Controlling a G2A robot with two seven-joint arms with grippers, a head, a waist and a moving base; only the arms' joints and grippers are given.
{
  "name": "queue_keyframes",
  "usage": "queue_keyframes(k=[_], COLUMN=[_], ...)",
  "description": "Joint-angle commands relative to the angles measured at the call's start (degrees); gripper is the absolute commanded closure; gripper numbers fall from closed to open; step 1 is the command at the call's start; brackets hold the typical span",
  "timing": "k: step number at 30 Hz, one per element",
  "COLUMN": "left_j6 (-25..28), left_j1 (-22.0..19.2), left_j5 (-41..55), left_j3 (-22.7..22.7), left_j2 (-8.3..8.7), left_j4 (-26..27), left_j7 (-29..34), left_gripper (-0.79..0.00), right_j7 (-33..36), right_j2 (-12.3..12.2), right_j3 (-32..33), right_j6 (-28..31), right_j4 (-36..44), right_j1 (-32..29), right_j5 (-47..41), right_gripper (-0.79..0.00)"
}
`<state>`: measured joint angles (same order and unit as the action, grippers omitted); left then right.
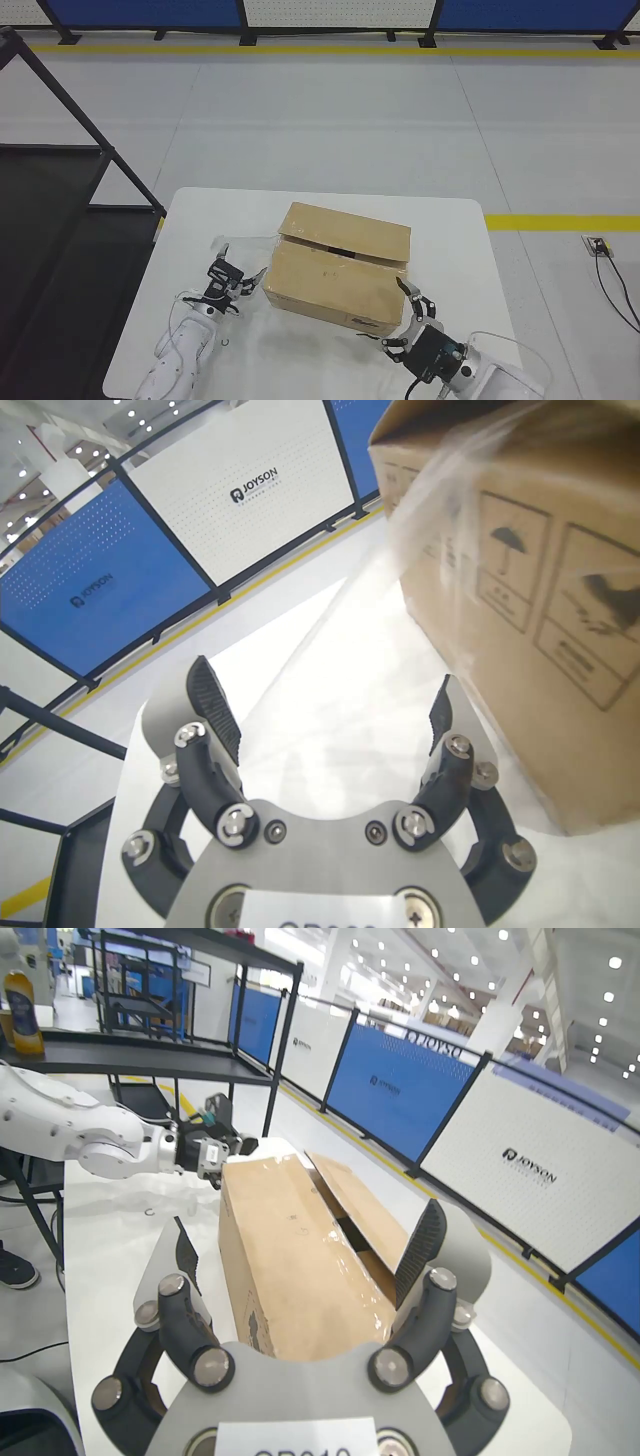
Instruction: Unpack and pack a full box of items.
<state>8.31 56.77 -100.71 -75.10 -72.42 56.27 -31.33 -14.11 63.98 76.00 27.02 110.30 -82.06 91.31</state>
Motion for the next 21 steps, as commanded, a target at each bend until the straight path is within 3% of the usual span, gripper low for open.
queue_keyframes(k=[1,9,21], left_j6=[0.2,0.9,1.2], left_j1=[1.5,4.6,6.3], left_j5=[-0.8,-3.1,-3.3], left_j3=[0.0,0.6,0.8], left_j2=[0.21,0.67,1.01], left_j4=[2.0,6.8,8.5], left_j7=[-0.3,-0.6,-1.0], left_gripper=[-0.785,-0.785,-0.785], right_j7=[-2.8,-1.4,-2.1], right_j2=[0.0,0.2,-0.3], right_j3=[0.0,0.4,2.5], right_j6=[-0.1,-0.6,6.2], right_j4=[0.0,-0.6,-0.8], right_j1=[0.0,0.4,0.4], right_j5=[0.3,-3.6,-7.9], right_gripper=[-0.785,-0.785,-0.785])
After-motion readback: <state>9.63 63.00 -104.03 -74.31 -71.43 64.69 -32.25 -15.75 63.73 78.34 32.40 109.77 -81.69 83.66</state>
